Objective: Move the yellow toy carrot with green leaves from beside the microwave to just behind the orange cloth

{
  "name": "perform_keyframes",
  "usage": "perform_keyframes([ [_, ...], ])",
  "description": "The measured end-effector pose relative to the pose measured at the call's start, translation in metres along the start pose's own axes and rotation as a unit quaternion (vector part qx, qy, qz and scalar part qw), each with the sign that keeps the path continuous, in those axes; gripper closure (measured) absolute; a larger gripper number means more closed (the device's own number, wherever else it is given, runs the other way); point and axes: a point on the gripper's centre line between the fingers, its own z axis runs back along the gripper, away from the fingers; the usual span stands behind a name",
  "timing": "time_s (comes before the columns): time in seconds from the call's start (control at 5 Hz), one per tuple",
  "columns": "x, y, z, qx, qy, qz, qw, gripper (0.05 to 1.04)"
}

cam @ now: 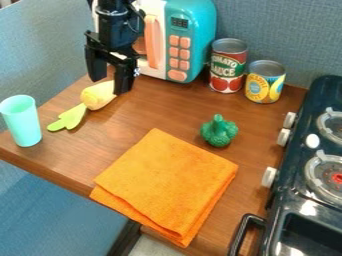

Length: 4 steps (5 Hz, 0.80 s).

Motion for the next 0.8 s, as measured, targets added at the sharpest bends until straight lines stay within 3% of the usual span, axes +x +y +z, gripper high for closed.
perform_keyframes([
  [0.2,-0.001,-0.003,-0.015,-0.010,0.021,-0.002,0.9997,0.083],
  [0.4,0.021,0.001,-0.012,-0.019,0.001,-0.002,0.9998,0.083],
  [0.8,0.044,0.043,-0.028,-0.025,0.011,0.044,0.9987,0.083],
])
